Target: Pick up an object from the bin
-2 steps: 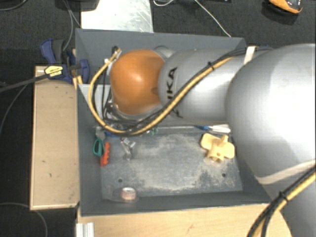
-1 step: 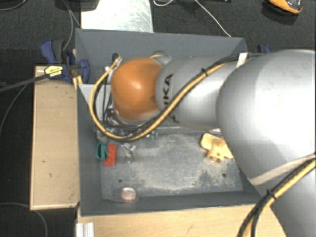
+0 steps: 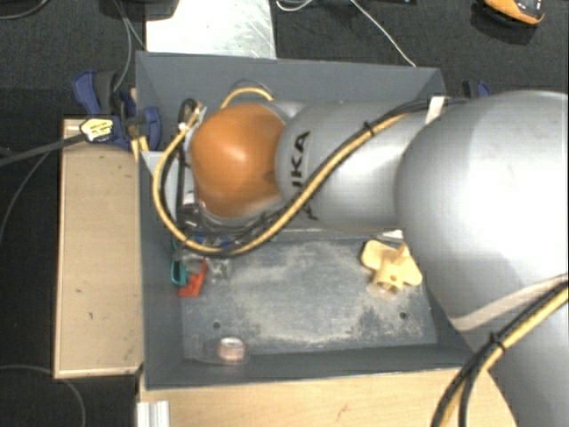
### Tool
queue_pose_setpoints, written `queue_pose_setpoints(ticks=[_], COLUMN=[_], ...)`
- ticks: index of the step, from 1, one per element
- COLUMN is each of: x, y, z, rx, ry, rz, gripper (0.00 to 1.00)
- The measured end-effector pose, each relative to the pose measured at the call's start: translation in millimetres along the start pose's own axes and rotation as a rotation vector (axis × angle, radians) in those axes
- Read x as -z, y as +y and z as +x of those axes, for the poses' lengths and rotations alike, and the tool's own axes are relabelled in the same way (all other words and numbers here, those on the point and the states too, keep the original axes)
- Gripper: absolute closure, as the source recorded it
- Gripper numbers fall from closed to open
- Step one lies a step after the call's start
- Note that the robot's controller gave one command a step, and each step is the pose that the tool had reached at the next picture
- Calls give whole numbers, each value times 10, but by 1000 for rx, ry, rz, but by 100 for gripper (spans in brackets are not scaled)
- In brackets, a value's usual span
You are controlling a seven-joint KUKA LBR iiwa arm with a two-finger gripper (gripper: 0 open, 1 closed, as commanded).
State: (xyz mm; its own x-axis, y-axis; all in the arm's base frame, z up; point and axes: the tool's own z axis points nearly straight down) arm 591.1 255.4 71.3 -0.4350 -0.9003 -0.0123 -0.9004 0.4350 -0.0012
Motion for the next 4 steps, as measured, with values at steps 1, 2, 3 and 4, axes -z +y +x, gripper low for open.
queue_pose_setpoints(ticks=[1, 2, 3, 4], x=[0, 50, 327, 474], y=[0, 12, 10, -2], z=[0, 12, 1, -13], rx=[1, -1, -2, -3], ry=[0, 4, 2, -2], rz=[0, -4, -3, 1], gripper=[100, 100, 100, 100])
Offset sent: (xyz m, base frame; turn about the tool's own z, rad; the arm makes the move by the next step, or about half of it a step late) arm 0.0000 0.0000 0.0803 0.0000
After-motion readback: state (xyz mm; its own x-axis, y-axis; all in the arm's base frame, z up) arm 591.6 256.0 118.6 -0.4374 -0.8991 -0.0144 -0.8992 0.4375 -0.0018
